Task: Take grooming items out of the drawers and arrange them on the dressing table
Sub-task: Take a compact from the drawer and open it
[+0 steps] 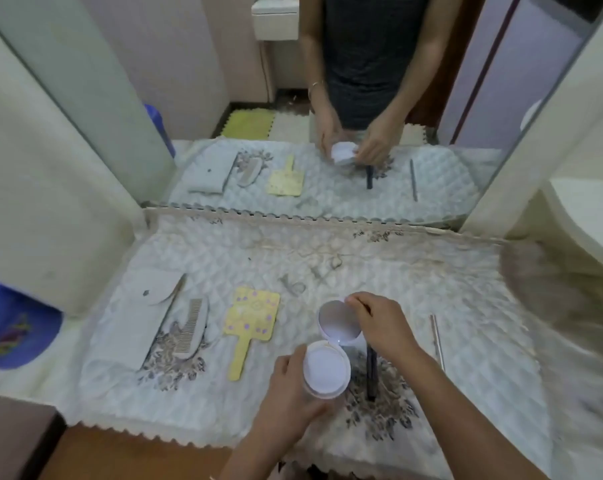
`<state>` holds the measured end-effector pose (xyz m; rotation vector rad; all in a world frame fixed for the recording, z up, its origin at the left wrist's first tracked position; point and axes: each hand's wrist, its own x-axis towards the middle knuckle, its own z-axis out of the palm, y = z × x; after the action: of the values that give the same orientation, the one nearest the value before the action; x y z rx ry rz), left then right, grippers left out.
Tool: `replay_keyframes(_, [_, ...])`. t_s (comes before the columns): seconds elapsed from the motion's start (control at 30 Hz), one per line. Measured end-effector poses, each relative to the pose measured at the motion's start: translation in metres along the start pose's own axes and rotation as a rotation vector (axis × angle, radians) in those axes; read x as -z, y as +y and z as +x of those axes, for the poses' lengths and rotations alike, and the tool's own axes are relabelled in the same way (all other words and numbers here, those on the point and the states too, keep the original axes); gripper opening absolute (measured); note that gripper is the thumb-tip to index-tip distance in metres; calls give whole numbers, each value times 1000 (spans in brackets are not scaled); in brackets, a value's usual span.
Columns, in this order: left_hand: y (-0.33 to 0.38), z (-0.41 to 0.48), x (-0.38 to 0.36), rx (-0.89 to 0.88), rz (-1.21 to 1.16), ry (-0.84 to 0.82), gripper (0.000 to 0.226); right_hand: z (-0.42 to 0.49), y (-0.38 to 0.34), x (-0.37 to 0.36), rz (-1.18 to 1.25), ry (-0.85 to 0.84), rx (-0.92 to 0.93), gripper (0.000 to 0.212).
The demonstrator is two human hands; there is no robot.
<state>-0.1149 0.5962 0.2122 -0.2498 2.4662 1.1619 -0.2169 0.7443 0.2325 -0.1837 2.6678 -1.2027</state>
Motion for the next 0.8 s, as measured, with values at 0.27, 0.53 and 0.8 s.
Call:
replay_keyframes(0.27, [-30, 22, -12, 31, 205, 188, 81, 29, -4, -31, 108, -51, -69, 22])
replay_keyframes(0.53, [-39, 45, -20, -85, 313, 252, 75, 33, -7, -27, 92, -160, -109, 30])
replay_keyframes(0.8, [-44, 47, -19, -76, 371, 156, 87, 10, 21, -7, 110, 43, -287, 21])
